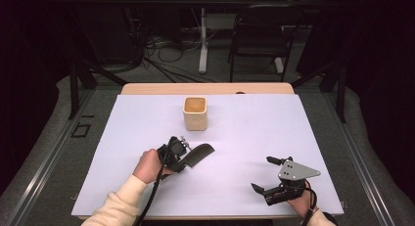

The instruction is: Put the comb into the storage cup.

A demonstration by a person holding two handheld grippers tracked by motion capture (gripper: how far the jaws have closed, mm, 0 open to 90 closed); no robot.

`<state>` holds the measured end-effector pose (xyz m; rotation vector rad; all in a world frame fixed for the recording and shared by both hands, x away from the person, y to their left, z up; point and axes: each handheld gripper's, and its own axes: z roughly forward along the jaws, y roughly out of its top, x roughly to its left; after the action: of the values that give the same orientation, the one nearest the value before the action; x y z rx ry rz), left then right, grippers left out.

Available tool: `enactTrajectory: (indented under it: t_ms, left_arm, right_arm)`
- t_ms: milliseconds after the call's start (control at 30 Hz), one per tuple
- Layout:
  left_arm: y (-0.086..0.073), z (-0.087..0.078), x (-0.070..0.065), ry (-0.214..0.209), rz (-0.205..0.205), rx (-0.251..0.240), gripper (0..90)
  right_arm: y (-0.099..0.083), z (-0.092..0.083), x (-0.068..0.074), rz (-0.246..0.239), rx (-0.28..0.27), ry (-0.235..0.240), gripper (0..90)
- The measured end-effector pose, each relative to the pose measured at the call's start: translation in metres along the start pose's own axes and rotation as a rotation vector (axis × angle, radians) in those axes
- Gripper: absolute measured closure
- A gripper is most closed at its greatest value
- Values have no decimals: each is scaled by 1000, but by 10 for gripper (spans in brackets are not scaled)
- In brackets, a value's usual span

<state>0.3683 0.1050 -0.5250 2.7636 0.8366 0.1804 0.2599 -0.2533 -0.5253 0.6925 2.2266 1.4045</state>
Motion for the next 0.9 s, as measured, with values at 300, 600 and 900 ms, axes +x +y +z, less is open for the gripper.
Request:
enactTrajectory:
  t_ms: [300, 600, 900]
  left_arm:
    - [2, 2, 2, -19, -7, 23, 671]
    - [1, 3, 3, -32, -24, 14, 710]
    - [-3, -1, 5, -31, -28, -11, 716]
  right_arm:
    - [0, 0, 0, -2, 2, 0, 0]
    - [0, 0, 0, -2, 3, 1, 0]
    - [0, 0, 0, 1, 3, 1, 0]
